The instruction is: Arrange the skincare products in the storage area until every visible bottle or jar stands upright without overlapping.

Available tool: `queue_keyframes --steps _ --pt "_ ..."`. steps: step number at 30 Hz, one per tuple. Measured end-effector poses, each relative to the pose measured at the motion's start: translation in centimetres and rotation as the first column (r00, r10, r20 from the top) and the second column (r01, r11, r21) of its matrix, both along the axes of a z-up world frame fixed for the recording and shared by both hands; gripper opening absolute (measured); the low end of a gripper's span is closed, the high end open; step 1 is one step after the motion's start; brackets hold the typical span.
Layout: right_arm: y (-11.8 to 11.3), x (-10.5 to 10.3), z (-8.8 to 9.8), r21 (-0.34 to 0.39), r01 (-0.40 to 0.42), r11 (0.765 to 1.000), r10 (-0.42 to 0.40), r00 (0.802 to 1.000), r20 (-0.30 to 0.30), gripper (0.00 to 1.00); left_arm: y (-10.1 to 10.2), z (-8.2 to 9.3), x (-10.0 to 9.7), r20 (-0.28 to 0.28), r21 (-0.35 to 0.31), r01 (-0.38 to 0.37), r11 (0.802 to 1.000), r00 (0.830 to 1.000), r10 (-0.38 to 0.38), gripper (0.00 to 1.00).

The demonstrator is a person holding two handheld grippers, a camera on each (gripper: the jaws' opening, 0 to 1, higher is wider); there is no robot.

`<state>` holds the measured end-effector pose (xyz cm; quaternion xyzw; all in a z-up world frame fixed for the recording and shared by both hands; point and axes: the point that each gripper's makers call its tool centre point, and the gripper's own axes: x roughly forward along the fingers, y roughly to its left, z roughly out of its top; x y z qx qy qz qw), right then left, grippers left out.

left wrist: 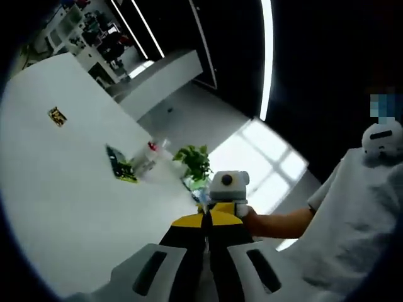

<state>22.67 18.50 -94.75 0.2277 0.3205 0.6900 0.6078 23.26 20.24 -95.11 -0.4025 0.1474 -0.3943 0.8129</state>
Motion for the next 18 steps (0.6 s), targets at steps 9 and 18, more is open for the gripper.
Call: queue_keyframes --steps 9,18 --pt "-0.27 0.25 -0.76 -0.039 0.017 0.999 -0.016 1.000 0.015 0.00 -0.07 -0.54 0.33 -0.010 0.033 -0.011 0.999 1.000 0.012 0.01" --pt "-0.13 0.02 -1.12 -0.048 0.020 0.999 -0.021 1.000 -0.015 0.00 -0.13 -0.59 0.33 -0.005 0.047 -0.011 0.999 1.000 0.011 0.00"
